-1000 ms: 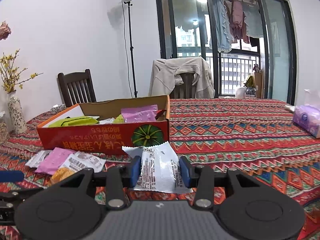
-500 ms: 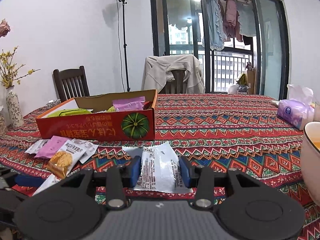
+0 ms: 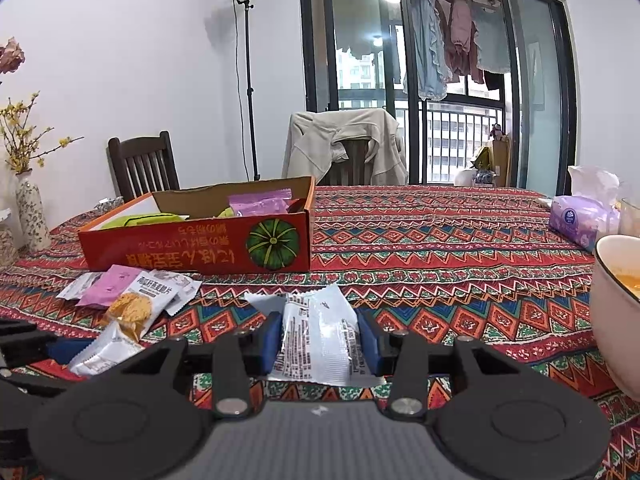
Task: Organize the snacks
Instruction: 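Lift both white packets from the pile toward the box, then carry both white packets over the box and lower them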
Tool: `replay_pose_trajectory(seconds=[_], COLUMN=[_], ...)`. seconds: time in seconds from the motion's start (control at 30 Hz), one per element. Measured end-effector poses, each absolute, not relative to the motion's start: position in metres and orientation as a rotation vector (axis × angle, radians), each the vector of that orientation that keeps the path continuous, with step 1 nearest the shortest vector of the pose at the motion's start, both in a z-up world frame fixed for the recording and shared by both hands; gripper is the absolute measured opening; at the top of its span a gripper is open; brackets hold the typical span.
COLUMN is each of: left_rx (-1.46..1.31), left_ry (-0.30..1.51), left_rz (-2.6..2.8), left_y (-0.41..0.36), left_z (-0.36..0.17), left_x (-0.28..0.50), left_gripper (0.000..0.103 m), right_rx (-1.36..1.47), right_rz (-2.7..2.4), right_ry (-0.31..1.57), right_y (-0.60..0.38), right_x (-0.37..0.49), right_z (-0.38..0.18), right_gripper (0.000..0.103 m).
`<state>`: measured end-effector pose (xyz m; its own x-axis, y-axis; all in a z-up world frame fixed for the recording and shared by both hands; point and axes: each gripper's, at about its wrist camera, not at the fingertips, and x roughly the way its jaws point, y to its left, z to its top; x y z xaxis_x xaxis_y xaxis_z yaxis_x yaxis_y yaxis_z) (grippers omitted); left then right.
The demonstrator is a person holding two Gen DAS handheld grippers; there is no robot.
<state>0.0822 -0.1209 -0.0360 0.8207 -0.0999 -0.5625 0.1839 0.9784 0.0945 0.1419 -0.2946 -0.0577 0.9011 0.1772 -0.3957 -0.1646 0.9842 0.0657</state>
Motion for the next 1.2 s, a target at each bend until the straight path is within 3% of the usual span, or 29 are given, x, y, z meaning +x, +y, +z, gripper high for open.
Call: replay_pose_trajectory(seconds=[0.47,1.2], left_rx=[0.107,-0.031], left_ry=[0.463,0.345], left_rz=[-0.122,-0.032], left_y=[-0.099,-0.043], left_z=[0.002,0.057], left_x=[0.078,0.196], left_gripper=[0.046,0.046], right_rx=[0.001,-0.027], right_rz=[0.172,0.189], right_ry=[0.352,0.290], right_y=[-0.284,-0.235], right_x=[0.137,0.256], right_z=[-0.033,0.018], right_gripper=[0.041,0.041])
